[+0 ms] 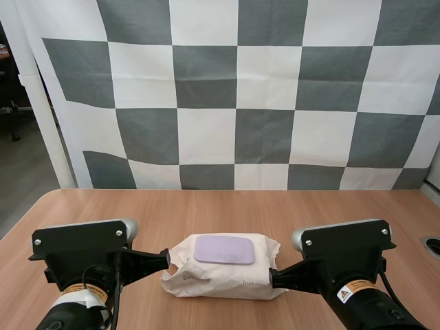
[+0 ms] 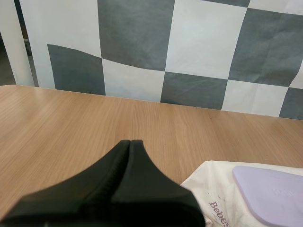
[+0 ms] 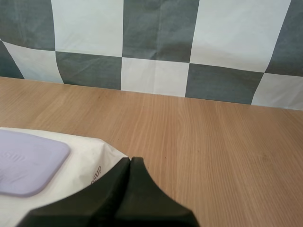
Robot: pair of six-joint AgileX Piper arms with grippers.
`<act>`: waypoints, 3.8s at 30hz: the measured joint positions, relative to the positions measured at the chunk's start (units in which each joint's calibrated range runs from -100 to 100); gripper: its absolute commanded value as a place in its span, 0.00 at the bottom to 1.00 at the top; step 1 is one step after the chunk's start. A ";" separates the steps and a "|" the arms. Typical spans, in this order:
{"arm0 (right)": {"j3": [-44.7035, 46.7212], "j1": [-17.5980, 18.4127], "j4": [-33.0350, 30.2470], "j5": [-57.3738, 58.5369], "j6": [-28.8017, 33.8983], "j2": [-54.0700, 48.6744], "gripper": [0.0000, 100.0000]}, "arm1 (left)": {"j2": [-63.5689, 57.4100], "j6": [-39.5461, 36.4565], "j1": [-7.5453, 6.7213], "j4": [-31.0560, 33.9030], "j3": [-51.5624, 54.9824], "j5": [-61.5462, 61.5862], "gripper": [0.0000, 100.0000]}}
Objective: Open the wet wipes lid
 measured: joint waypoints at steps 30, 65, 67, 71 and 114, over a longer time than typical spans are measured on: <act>-8.26 1.33 1.27 0.59 -0.09 0.00 0.00 | 0.00 2.69 -0.66 5.92 -10.83 8.25 0.00; -44.26 1.33 0.96 52.63 -18.35 20.98 0.97 | 25.36 34.00 -0.66 -13.98 -30.59 37.00 0.49; -44.86 1.33 1.20 57.56 -18.46 23.27 1.00 | 27.71 37.07 -0.66 -17.24 -30.59 40.88 0.98; -44.86 1.33 0.29 60.96 -20.27 24.57 1.00 | 29.62 42.71 -0.66 -19.97 -30.59 46.52 1.00; -44.86 1.33 3.40 53.20 -30.11 33.97 1.00 | 65.13 98.84 -0.66 -52.55 -14.52 20.29 0.58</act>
